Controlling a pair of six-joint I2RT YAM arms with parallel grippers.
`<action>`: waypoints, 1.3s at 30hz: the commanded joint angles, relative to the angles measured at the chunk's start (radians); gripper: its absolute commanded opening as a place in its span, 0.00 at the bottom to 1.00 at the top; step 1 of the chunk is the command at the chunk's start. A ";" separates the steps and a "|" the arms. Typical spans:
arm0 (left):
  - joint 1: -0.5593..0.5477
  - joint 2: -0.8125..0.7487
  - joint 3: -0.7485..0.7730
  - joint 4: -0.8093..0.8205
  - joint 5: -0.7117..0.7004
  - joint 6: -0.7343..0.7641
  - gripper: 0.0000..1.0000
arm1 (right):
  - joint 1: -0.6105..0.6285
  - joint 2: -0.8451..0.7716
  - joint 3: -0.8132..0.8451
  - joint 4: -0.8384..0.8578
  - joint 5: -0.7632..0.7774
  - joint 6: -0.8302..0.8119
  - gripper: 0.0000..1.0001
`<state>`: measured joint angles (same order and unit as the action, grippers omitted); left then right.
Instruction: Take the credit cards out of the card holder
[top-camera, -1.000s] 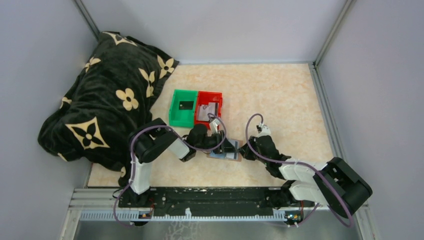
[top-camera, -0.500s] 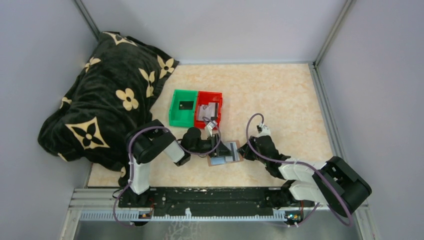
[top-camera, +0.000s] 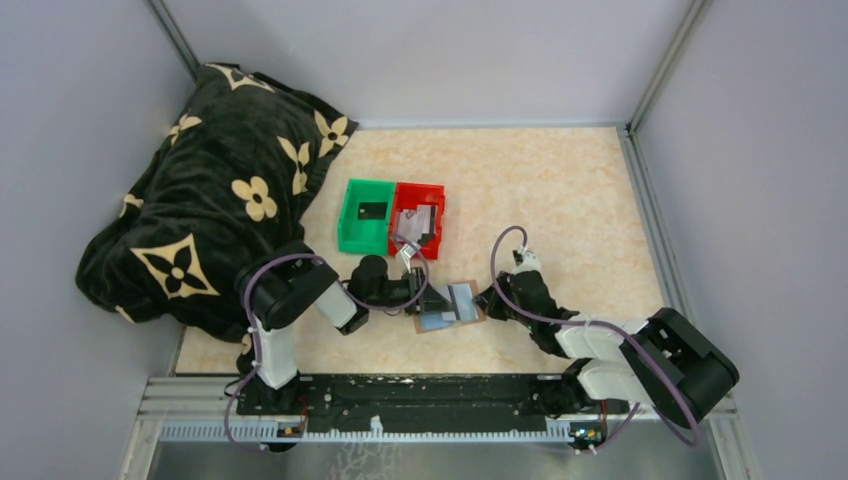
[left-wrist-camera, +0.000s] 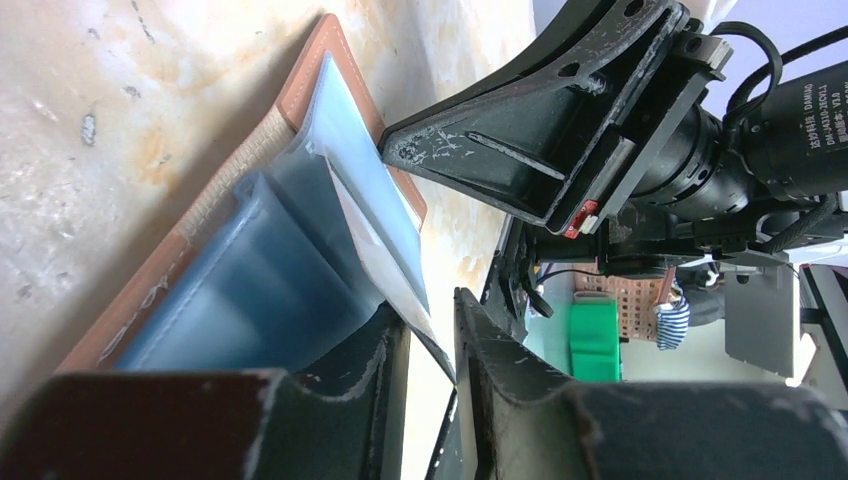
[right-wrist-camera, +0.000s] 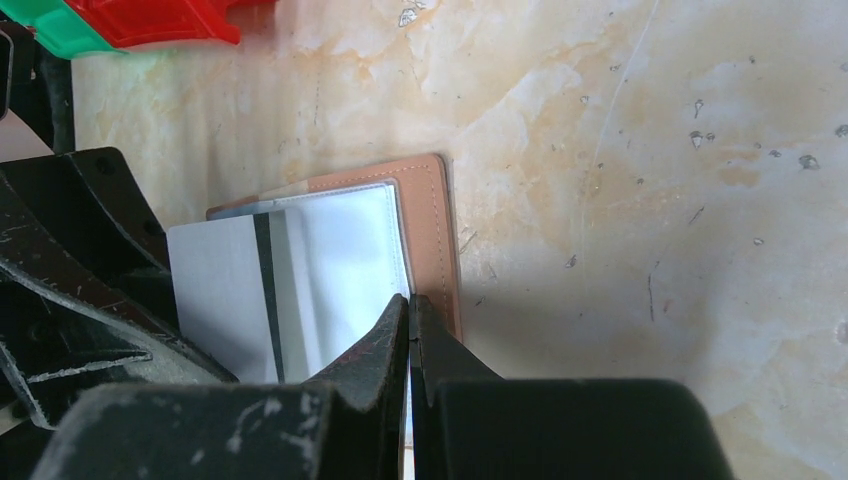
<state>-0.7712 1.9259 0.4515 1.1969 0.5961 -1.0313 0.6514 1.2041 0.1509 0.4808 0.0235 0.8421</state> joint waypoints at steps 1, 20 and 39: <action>0.013 -0.051 -0.023 0.018 0.012 0.048 0.25 | 0.007 0.046 -0.011 -0.092 0.005 -0.018 0.00; 0.088 -0.376 -0.018 -0.559 -0.106 0.324 0.14 | 0.006 0.057 0.005 -0.040 -0.056 -0.048 0.00; 0.092 -0.133 -0.086 0.325 0.183 -0.064 0.00 | 0.007 -0.445 -0.005 -0.069 -0.275 -0.208 0.29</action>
<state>-0.6842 1.7489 0.3710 1.1847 0.6952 -0.9565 0.6525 0.7506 0.1143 0.3786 -0.1806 0.6647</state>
